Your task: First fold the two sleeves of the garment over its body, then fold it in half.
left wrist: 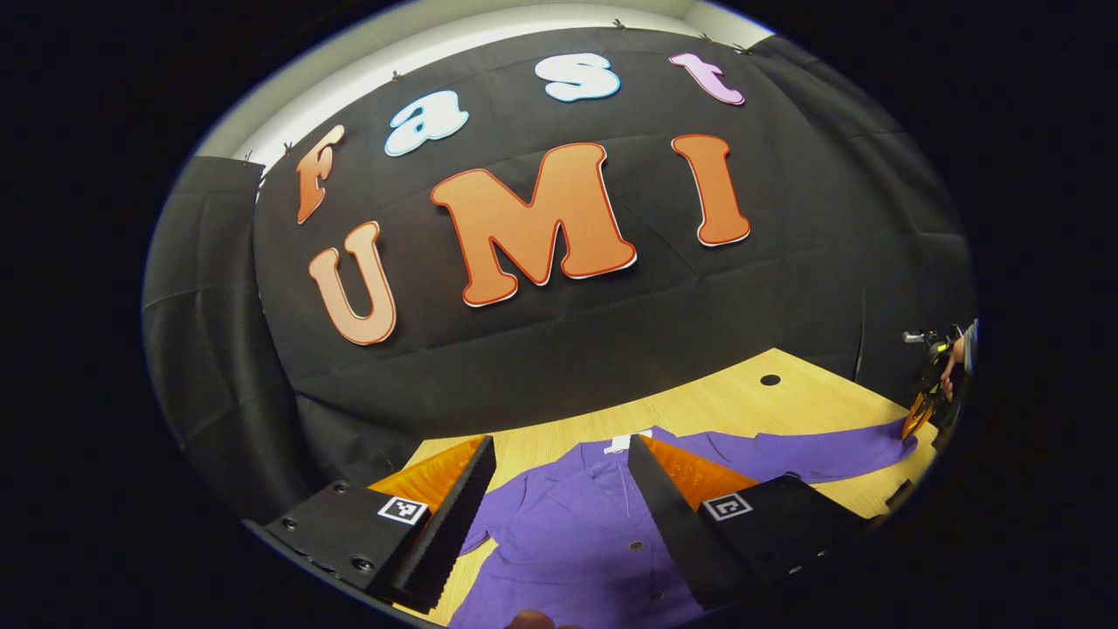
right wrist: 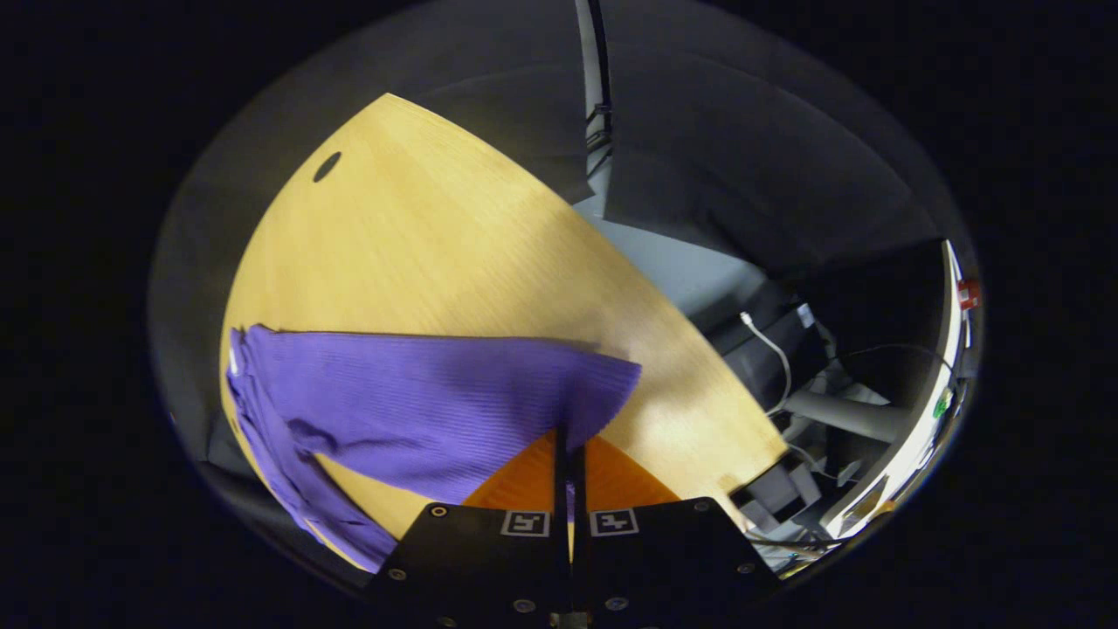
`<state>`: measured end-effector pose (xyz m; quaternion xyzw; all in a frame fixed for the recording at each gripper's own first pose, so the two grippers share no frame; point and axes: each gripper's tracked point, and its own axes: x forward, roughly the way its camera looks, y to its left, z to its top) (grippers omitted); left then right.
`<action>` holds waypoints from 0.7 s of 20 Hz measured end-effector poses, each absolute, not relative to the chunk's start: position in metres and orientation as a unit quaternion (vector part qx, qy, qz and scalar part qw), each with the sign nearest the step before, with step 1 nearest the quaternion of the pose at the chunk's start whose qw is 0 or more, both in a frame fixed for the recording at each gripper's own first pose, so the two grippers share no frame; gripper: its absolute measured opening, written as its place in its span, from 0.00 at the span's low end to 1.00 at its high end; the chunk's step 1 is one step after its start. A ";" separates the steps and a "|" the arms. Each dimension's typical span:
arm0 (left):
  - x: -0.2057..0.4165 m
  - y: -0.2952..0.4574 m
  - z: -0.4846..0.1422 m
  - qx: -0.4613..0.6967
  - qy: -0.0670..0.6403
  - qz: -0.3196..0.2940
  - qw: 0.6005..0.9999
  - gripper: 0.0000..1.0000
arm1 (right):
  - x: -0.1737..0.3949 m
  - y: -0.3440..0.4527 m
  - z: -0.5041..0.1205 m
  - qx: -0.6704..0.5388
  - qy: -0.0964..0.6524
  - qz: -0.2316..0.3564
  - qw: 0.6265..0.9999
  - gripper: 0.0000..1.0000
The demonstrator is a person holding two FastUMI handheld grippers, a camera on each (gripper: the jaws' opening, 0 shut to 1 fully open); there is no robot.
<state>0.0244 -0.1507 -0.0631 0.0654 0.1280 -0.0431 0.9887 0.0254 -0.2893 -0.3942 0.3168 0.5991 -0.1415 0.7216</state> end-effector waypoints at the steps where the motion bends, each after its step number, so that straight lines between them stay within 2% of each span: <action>1: 0.024 -0.149 -0.065 0.064 0.129 -0.043 0.989 1.00 | 0.028 -0.287 -0.386 0.314 0.593 -0.139 0.729 0.02; 3: 0.023 -0.144 -0.066 0.059 0.128 -0.043 0.989 0.98 | 0.035 -0.279 -0.362 0.314 0.575 -0.126 0.745 0.02; 4: 0.022 -0.141 -0.065 0.058 0.125 -0.043 0.990 1.00 | 0.037 -0.274 -0.350 0.315 0.565 -0.120 0.753 0.02; 14: 0.027 -0.071 -0.066 0.048 0.096 -0.047 0.993 0.98 | 0.066 -0.202 -0.230 0.279 0.484 -0.081 0.826 0.01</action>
